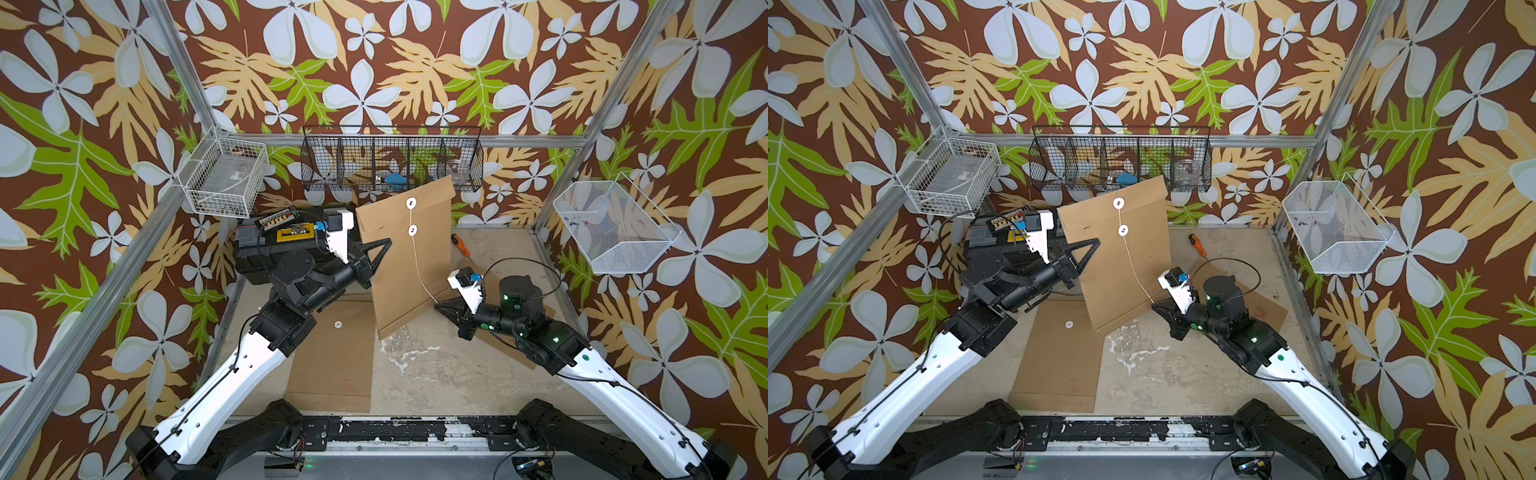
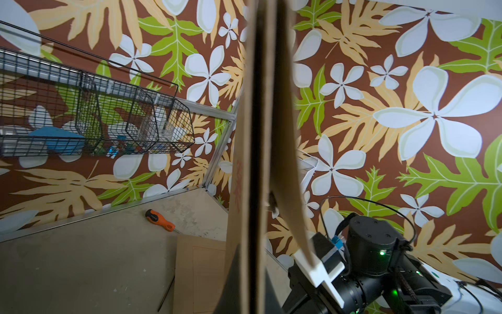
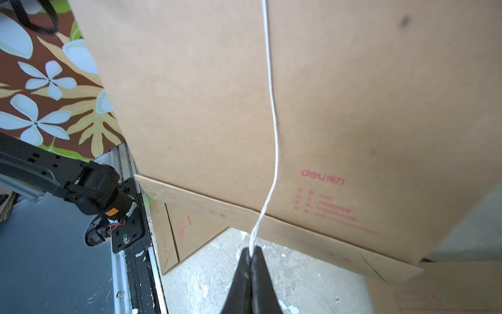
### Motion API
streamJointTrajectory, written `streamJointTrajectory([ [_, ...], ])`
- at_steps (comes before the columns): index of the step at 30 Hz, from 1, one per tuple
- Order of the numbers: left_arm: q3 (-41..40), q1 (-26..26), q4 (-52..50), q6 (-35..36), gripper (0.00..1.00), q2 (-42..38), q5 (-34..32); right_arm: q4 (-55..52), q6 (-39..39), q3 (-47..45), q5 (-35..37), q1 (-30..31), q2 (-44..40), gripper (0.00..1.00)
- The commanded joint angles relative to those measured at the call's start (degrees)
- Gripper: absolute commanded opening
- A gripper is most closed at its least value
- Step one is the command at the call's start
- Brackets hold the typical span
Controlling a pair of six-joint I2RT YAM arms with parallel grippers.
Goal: Open the file bag
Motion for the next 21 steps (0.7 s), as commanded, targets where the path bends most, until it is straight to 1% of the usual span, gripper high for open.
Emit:
streamJointTrajectory([
  [1, -1.73, -0.03, 3.37, 0.68, 0.00, -0.78, -7.90, 7.11, 5.31, 0.14, -1.87, 0.12, 0.11, 0.00],
  [6, -2.77, -0.14, 5.62, 3.96, 0.00, -0.67, -16.37, 13.48, 10.17, -0.10, -5.18, 0.68, 1.86, 0.00],
  [9, -2.02, -0.10, 6.15, 6.11, 0.00, 0.60, -18.68, 14.81, 11.25, 1.32, -5.83, 1.86, 3.74, 0.00],
  [13, -1.45, -0.14, 7.20, 7.70, 0.00, 2.50, -19.49, 16.68, 12.34, 3.52, -5.84, 4.68, 6.17, 0.00],
  [16, -1.61, -0.14, 8.29, 8.71, 0.00, 3.48, -18.90, 17.74, 12.46, 5.41, -5.51, 6.61, 8.13, 0.00],
  [21, -2.34, -0.90, 8.54, 10.07, 0.00, 4.85, -18.24, 18.69, 12.36, 8.57, -5.15, 8.34, 10.68, 0.00],
])
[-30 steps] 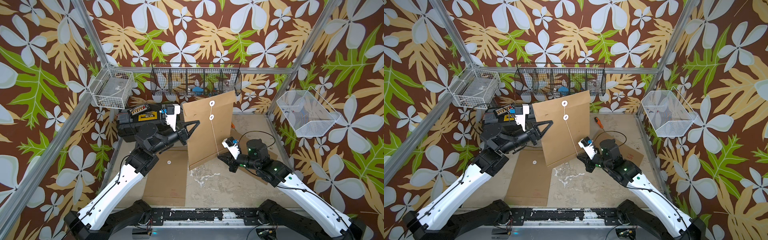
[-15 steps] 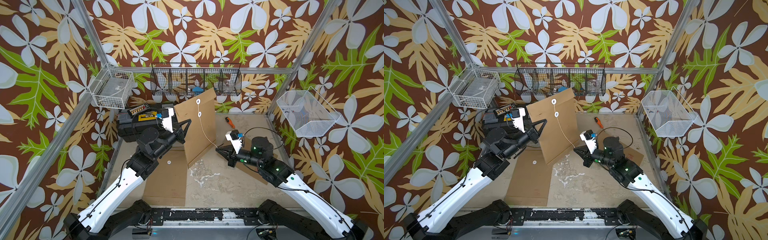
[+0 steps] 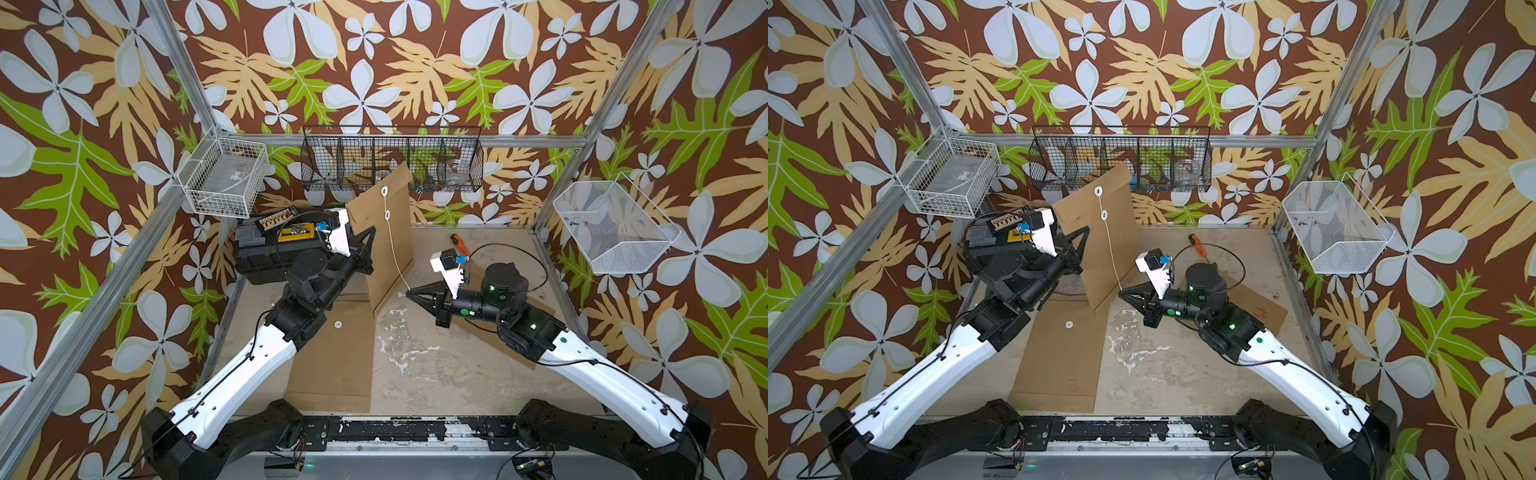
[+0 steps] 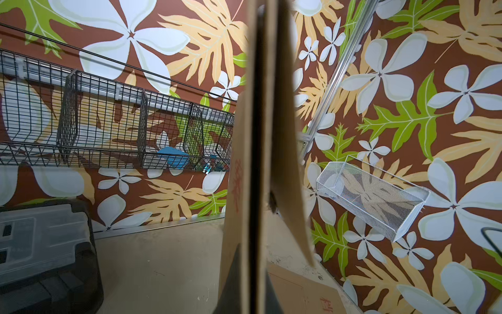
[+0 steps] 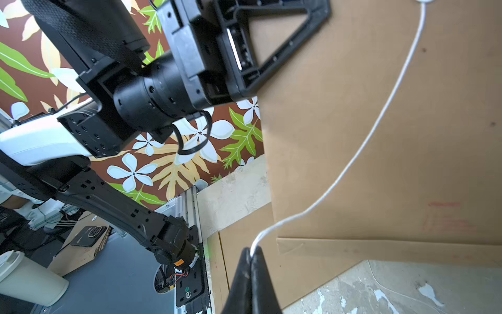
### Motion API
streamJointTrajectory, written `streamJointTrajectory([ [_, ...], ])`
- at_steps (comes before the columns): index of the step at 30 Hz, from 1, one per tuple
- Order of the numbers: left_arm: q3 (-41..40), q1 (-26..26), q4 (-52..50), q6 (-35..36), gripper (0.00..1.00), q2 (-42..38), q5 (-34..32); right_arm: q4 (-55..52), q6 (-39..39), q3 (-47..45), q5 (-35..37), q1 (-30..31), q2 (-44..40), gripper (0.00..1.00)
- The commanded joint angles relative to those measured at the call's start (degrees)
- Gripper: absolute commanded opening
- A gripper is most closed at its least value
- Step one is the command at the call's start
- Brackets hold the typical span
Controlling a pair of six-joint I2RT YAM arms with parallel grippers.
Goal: Open the file bag
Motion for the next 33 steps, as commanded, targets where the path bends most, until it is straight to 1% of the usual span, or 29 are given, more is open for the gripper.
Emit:
streamJointTrajectory([
  [1, -0.39, -0.83, 3.52, 2.13, 0.00, 0.58, -0.36, 2.80, 0.24, 1.77, 0.01, 0.81, 0.97, 0.00],
  [6, -1.45, -2.86, 3.58, 3.96, 0.00, 1.50, -2.96, 2.88, -0.19, 2.72, -0.38, 2.19, 1.68, 0.00],
  [15, -0.99, -3.83, 3.18, 5.60, 0.00, 4.49, -4.87, 2.50, -1.73, 2.51, -0.87, 4.45, 1.31, 0.00],
  [16, -1.00, -3.86, 3.09, 5.81, 0.00, 4.77, -5.06, 2.50, -1.86, 2.48, -2.37, 4.65, 1.25, 0.00],
  [18, -1.11, -3.95, 3.12, 6.07, 0.00, 5.30, -5.52, 2.29, -2.20, 2.68, -2.71, 4.67, 1.29, 0.00],
  [28, -1.82, -4.59, 2.80, 6.67, 0.00, 5.84, -6.62, 2.01, -2.32, 2.88, -3.77, 5.31, 1.03, 0.00],
  [33, -2.03, -4.59, 2.46, 6.83, 0.00, 6.19, -6.33, 2.74, -2.46, 3.16, -5.79, 5.51, 0.93, 0.00],
])
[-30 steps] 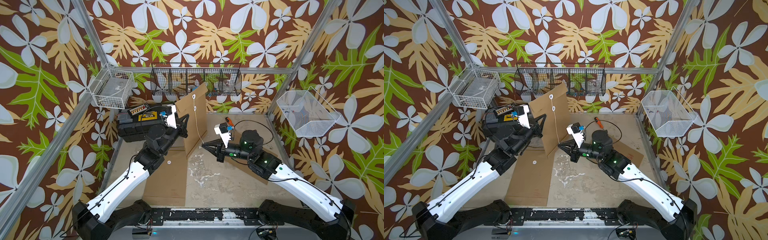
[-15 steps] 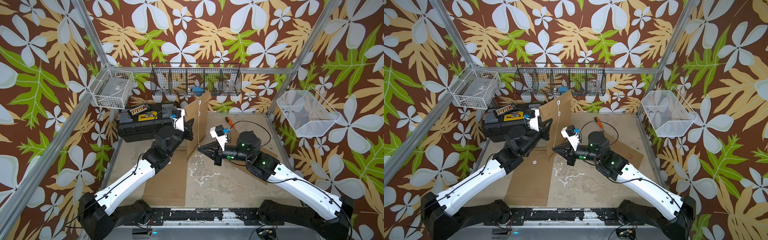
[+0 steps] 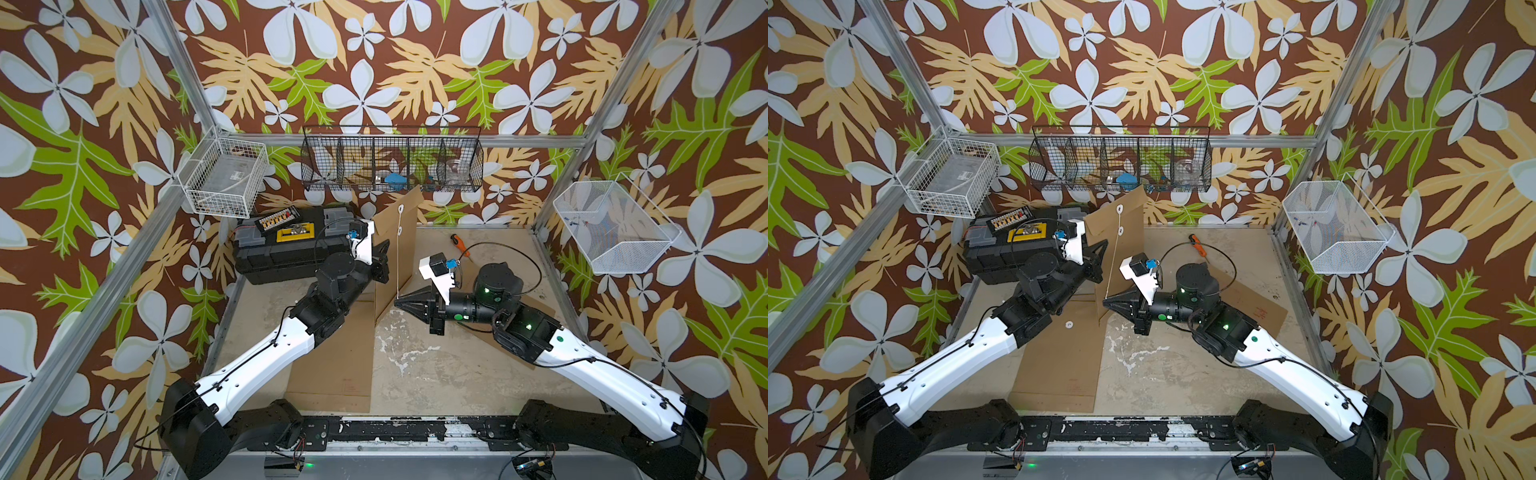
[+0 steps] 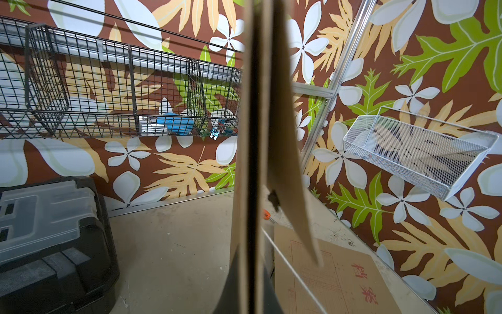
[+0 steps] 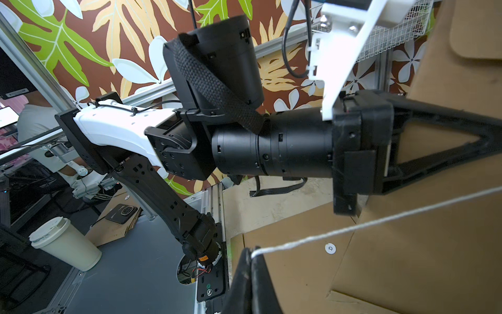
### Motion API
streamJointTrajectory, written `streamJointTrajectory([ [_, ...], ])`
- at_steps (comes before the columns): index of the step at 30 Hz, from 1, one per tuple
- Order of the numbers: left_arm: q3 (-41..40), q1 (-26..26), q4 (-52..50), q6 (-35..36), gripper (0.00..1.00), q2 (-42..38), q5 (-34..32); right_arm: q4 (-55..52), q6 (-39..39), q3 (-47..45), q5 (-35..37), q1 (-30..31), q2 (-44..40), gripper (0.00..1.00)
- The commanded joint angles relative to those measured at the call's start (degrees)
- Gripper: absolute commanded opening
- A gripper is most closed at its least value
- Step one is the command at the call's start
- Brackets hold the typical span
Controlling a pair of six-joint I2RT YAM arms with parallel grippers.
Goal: Open the file bag
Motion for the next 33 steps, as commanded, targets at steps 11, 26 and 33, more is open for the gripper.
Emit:
streamJointTrajectory([
  [11, -1.58, -0.20, 0.01, 2.30, 0.00, -0.44, 3.16, 3.47, -1.00, 0.47, -0.42, 0.50, -2.33, 0.00],
  [26, 0.57, -0.19, -8.55, 1.54, 0.00, -6.38, 2.66, -8.35, -9.76, 2.67, 20.86, 0.51, -8.30, 0.00],
  [33, 0.56, -0.19, -11.91, 1.72, 0.00, -10.38, 2.59, -13.10, -12.88, 2.17, 32.39, 0.50, -10.94, 0.00],
])
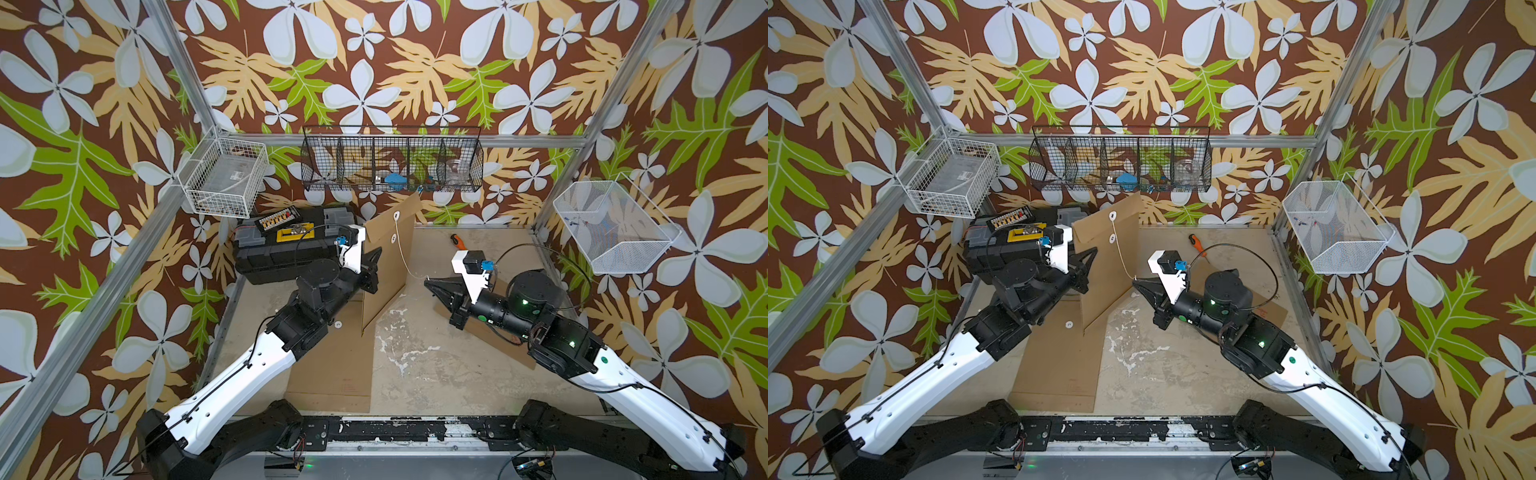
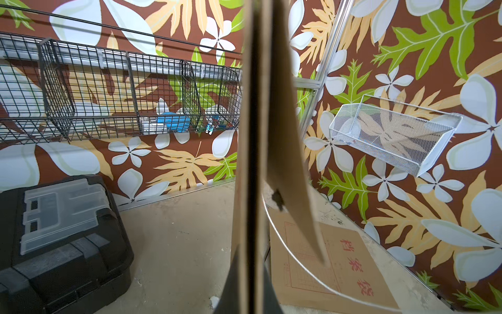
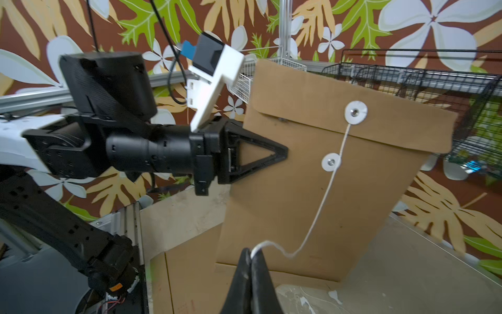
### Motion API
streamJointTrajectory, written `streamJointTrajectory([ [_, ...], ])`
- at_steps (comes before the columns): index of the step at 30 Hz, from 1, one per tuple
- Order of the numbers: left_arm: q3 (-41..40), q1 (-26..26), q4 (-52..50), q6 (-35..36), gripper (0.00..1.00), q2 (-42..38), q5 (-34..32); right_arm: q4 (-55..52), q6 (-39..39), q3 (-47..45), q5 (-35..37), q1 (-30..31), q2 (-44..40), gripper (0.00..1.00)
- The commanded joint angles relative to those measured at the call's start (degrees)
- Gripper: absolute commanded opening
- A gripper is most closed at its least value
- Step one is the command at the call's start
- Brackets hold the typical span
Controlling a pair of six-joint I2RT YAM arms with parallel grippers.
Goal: Open the file bag
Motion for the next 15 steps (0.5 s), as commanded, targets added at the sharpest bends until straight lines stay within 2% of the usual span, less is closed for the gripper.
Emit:
streamJointTrajectory([
  [1, 0.49, 0.00, -1.64, -0.02, 0.00, -1.32, -0.67, -2.46, -2.04, -0.12, 8.29, 0.00, -1.30, 0.00],
  [6, -0.07, 0.09, -3.83, -0.14, 0.00, -2.46, -1.74, -2.18, -2.37, -1.40, 13.64, 0.00, -4.67, 0.00],
  [11, -0.69, 0.22, -4.80, -1.20, 0.00, -2.26, -0.12, -2.83, -3.94, -0.65, 18.17, -0.04, -6.76, 0.00],
  [15, -0.78, 0.42, -5.13, -2.43, 0.00, -2.46, 1.61, -4.53, -4.49, 0.34, 26.16, 0.01, -8.04, 0.00],
])
